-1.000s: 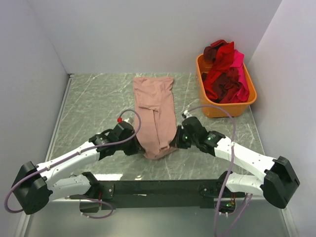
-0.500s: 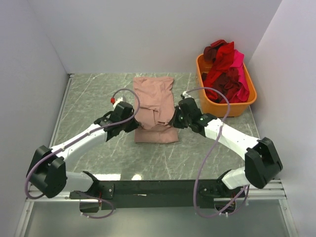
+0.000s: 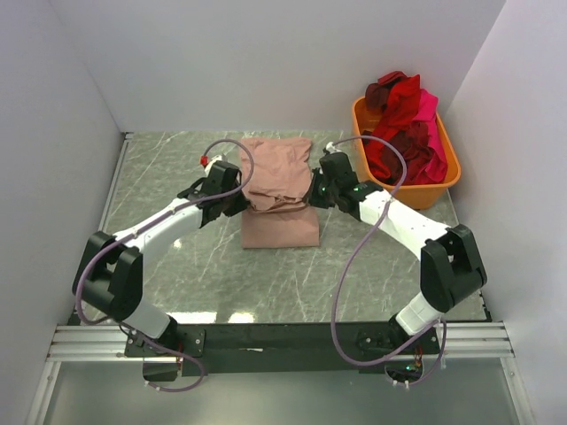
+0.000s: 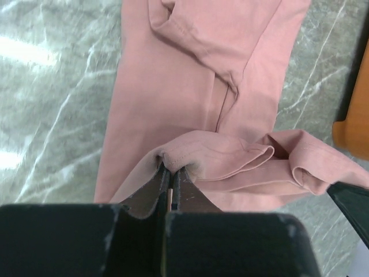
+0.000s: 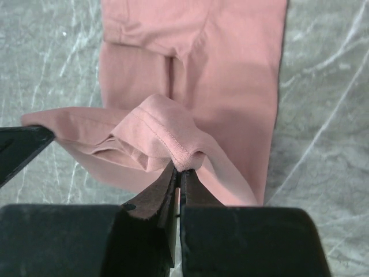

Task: Fold and stack the t-shirts
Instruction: Fold the tshirt, then neatly place the folded tshirt to the corner

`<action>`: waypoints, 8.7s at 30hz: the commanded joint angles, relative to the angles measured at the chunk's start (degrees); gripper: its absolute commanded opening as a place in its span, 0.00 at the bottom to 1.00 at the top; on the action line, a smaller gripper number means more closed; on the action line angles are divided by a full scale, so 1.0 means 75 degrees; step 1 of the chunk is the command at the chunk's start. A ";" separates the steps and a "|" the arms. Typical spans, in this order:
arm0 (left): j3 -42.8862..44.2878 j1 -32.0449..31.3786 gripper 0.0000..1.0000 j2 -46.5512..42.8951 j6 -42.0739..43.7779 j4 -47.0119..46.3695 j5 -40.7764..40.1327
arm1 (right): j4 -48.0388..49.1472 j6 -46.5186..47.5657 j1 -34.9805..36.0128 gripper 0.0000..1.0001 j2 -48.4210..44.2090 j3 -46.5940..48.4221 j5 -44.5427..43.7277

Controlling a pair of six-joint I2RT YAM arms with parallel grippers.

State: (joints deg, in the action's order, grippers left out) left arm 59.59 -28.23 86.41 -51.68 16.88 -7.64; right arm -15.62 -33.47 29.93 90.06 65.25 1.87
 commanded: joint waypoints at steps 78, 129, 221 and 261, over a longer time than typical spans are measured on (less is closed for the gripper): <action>-0.1993 0.0717 0.36 0.1041 0.0328 -0.1607 0.2015 | 0.1918 0.0151 -0.1061 0.41 0.0964 -0.2361 0.2364; 0.0784 0.0176 0.01 -0.2113 0.0820 0.1641 0.0162 | -0.1773 0.0900 -0.0732 0.00 -0.3396 -0.1424 0.0594; 0.3609 0.1606 0.01 0.3831 0.3972 0.1627 -0.0737 | -0.0191 0.1592 -0.1788 0.91 -0.3934 -0.2103 0.1099; 0.8589 0.4725 0.99 0.6503 0.7127 0.0467 -0.4019 | -0.1598 0.1112 -0.1788 0.91 -0.5586 -0.2197 -0.0085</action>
State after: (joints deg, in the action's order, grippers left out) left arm 123.94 7.38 138.12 3.38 22.65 -34.00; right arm -28.82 -24.60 16.62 49.32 47.33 0.54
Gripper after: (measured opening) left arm 0.979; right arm 0.913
